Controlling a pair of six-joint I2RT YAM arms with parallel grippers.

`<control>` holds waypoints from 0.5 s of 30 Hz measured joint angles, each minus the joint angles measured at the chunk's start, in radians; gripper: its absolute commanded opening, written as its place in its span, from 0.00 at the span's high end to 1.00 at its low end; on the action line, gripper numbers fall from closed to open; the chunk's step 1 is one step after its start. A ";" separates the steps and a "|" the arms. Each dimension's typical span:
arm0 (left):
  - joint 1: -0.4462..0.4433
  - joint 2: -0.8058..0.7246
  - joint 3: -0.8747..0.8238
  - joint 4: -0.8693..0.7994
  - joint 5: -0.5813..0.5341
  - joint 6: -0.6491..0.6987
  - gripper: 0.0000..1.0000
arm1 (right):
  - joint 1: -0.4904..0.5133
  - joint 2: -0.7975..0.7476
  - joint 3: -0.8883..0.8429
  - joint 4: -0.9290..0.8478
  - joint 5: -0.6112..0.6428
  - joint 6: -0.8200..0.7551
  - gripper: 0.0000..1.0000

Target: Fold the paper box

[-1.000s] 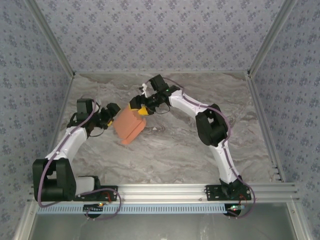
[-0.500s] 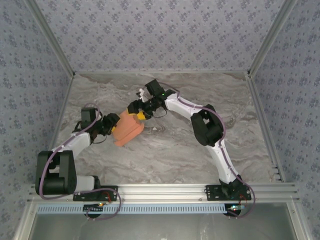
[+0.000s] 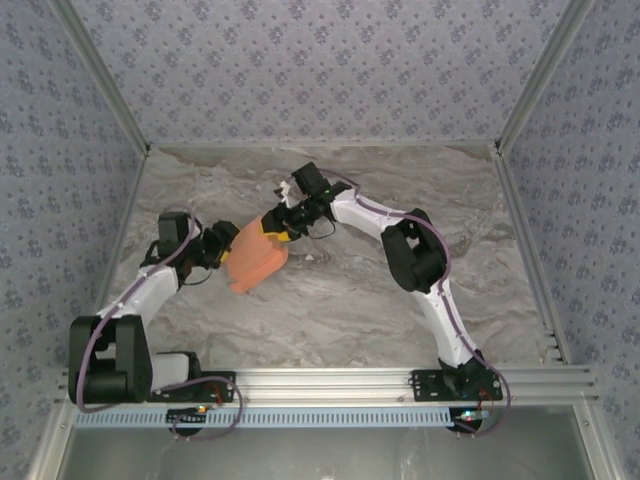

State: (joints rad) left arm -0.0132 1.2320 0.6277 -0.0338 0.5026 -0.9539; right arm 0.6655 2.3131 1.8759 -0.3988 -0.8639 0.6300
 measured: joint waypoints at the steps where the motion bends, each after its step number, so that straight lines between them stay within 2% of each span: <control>1: 0.000 -0.020 0.024 -0.026 -0.002 0.002 0.27 | -0.003 -0.011 0.000 -0.024 0.010 -0.023 0.66; 4: 0.000 -0.069 0.109 -0.098 -0.007 0.020 0.25 | -0.014 -0.064 0.000 -0.122 0.063 -0.117 0.65; 8: 0.000 -0.113 0.198 -0.171 -0.022 0.035 0.23 | -0.029 -0.192 -0.002 -0.277 0.199 -0.295 0.65; 13: 0.000 -0.139 0.236 -0.242 -0.047 0.048 0.22 | -0.029 -0.417 -0.002 -0.416 0.446 -0.578 0.66; 15: 0.000 -0.140 0.235 -0.258 -0.055 0.048 0.22 | -0.006 -0.511 -0.003 -0.459 0.589 -0.727 0.66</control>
State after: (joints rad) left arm -0.0135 1.0920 0.8623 -0.2920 0.4477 -0.9058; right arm 0.6598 1.8023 1.8725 -0.8581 -0.2745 -0.0971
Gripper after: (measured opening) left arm 0.779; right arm 0.419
